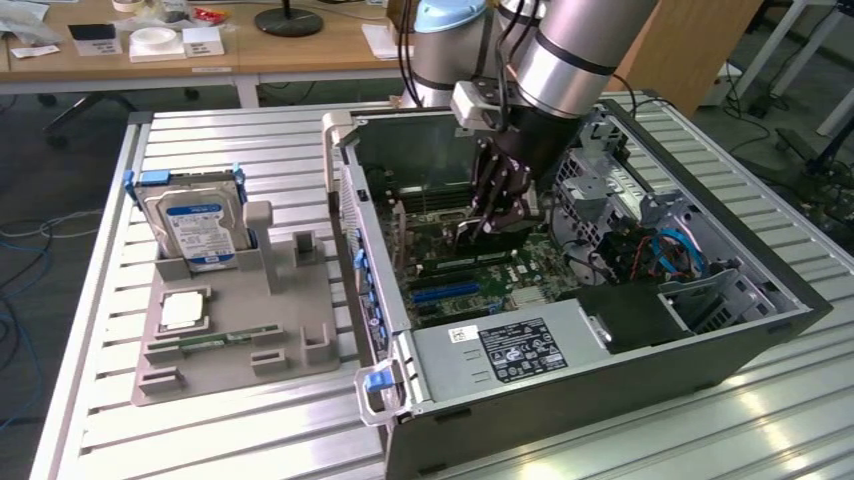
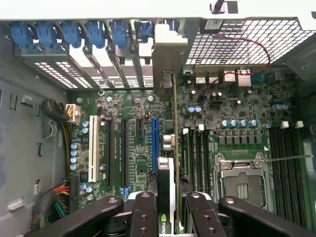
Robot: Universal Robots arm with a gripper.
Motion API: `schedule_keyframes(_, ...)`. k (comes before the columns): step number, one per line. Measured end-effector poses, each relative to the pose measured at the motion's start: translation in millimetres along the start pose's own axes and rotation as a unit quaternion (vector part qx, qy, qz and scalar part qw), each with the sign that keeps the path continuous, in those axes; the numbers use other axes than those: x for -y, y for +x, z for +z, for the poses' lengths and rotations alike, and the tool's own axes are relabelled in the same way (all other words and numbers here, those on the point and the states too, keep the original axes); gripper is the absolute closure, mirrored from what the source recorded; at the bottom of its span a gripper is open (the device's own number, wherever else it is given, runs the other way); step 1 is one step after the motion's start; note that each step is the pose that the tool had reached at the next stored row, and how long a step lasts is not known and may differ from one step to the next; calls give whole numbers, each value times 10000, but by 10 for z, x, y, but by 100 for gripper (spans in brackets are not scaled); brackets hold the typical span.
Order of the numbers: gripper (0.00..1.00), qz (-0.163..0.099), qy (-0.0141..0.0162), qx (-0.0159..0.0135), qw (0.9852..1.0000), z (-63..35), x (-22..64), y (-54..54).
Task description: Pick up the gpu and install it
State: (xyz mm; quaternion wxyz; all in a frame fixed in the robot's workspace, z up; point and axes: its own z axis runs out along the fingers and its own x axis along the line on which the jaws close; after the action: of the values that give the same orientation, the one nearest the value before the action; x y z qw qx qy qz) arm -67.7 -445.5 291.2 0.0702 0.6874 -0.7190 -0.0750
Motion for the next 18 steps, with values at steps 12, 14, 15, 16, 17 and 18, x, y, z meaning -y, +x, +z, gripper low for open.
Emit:
schedule_keyframes(12, 73, 2, 0, -9, 10000, 38, 8, 87)
schedule_keyframes(14, 73, 4, 1, -23, 10000, 50, 11, 87)
schedule_keyframes(15, 73, 5, 1, -27, 10000, 59, 12, 87)
schedule_keyframes(16, 73, 6, 2, -29, 10000, 67, 13, 87)
schedule_keyframes(17, 73, 6, 3, -30, 10000, 70, 13, 87)
schedule_keyframes(18, 73, 6, 3, -31, 10000, 70, 13, 87)
